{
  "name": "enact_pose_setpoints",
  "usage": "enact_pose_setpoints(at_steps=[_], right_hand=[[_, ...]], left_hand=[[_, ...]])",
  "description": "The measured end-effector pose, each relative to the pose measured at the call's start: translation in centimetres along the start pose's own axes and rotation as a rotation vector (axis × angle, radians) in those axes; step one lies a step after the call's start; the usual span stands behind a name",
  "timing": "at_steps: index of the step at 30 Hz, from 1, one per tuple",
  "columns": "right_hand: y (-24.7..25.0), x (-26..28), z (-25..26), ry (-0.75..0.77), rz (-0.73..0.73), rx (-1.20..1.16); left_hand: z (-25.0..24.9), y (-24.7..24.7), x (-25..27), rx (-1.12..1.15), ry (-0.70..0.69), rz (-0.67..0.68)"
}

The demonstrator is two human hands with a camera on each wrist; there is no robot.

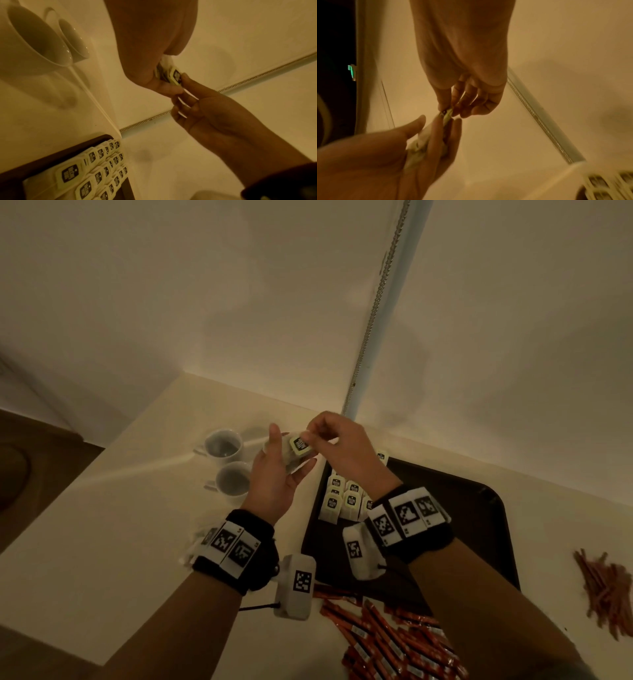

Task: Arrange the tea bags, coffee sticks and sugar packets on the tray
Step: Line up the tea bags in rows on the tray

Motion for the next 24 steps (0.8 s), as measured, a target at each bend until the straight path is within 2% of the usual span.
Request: enact_pose_setpoints(at_steps=[4, 8, 14, 20, 24], right_hand=[[3.7, -1.1, 2.5, 0.083, -0.029, 0.148], [5.6, -1.5, 5.9, 0.214, 0.037, 0.370], [6.6, -1.2, 8.0, 0.253, 0.053, 0.594], [7.4, -0.7, 8.4, 0.257, 0.037, 0.569], [7.5, -0.5, 8.1, 0.236, 0.072, 0.622]], left_hand=[[0.2, -0.6, 0.6, -0.013, 0.023, 0.080], [0.8, -2.1, 1.4, 0.043, 0.072, 0.170], [1.0, -3.9, 2.1, 0.161, 0.077, 0.234], [0.6, -4.7, 2.9, 0.189, 0.067, 0.273], [0.2, -5.3, 3.5, 0.080, 0.067, 0.305]])
Point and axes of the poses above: each hand's wrist, its own x-axis away from the middle knuckle, its own y-axis out of the back of the hand, z = x × y, the point moved 7 cm from there along -x, towards the middle knuckle, and after that the axes turned 8 degrees about x, right-handed, at the moved point
